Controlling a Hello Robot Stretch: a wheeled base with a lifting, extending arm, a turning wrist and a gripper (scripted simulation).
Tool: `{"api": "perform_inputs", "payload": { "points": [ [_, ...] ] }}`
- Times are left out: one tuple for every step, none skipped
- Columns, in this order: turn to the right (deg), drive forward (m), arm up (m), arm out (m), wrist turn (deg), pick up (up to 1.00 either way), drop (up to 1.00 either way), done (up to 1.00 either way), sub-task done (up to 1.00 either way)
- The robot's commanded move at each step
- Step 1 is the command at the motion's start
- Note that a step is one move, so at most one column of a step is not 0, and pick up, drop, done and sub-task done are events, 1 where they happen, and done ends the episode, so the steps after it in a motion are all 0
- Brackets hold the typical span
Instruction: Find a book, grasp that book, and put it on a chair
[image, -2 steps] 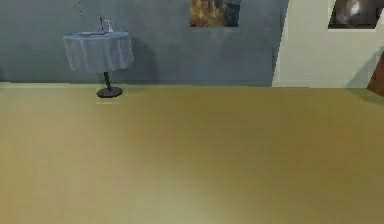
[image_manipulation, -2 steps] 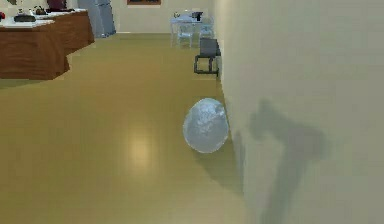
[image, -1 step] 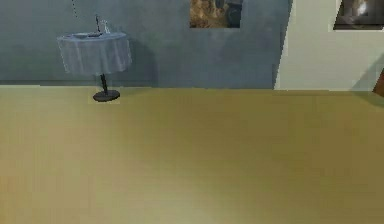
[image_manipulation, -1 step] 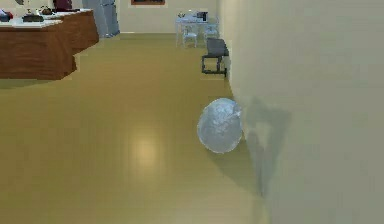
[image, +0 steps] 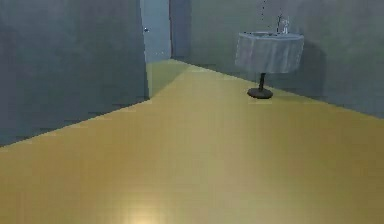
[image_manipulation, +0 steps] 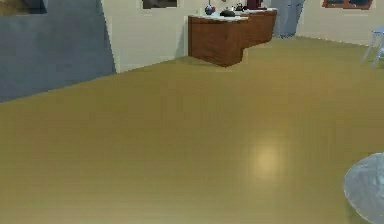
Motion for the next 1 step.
{"api": "perform_inputs", "payload": {
  "points": [
    [-39.0,0.0,0.0,0.0,0.0,0.0,0.0,0.0,0.0]
  ]
}}
